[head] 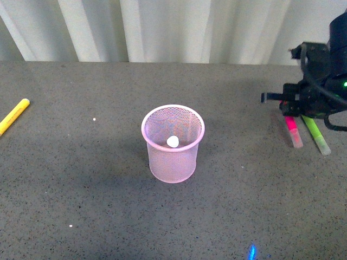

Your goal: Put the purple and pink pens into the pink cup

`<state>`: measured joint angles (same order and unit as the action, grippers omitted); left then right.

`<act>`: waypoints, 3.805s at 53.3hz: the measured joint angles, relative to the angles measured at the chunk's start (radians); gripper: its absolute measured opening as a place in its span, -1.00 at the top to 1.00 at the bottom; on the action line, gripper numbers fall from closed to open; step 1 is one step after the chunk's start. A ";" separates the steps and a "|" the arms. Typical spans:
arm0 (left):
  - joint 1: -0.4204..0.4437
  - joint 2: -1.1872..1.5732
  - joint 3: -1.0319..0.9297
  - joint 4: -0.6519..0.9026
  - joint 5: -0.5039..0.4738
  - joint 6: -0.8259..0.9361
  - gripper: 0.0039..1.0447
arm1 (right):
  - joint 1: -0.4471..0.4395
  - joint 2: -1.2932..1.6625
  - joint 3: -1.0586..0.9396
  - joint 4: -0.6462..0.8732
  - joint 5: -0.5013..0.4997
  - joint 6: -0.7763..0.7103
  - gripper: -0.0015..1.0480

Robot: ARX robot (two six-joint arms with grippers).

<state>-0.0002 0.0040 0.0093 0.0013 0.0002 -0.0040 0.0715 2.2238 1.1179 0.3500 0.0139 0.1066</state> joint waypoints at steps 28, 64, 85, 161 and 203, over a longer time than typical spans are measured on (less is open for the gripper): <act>0.000 0.000 0.000 0.000 0.000 0.000 -0.88 | 0.148 -0.550 -0.413 0.675 -0.313 -0.003 0.79; 0.000 0.000 0.000 0.000 0.000 0.000 -0.88 | 0.347 -0.250 -0.395 0.974 -0.332 0.072 0.79; 0.000 0.000 0.000 0.000 0.000 0.000 -0.88 | 0.421 -0.136 -0.288 0.967 -0.307 0.104 0.79; 0.000 0.000 0.000 0.000 0.000 0.000 -0.88 | 0.357 -0.101 -0.434 1.040 -0.327 0.100 -0.87; 0.000 0.000 0.000 0.000 0.000 0.000 -0.88 | -0.369 -0.937 -0.476 0.489 -0.311 -0.042 -0.87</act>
<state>-0.0002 0.0040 0.0093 0.0010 -0.0002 -0.0040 -0.2970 1.2869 0.6415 0.8394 -0.2970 0.0643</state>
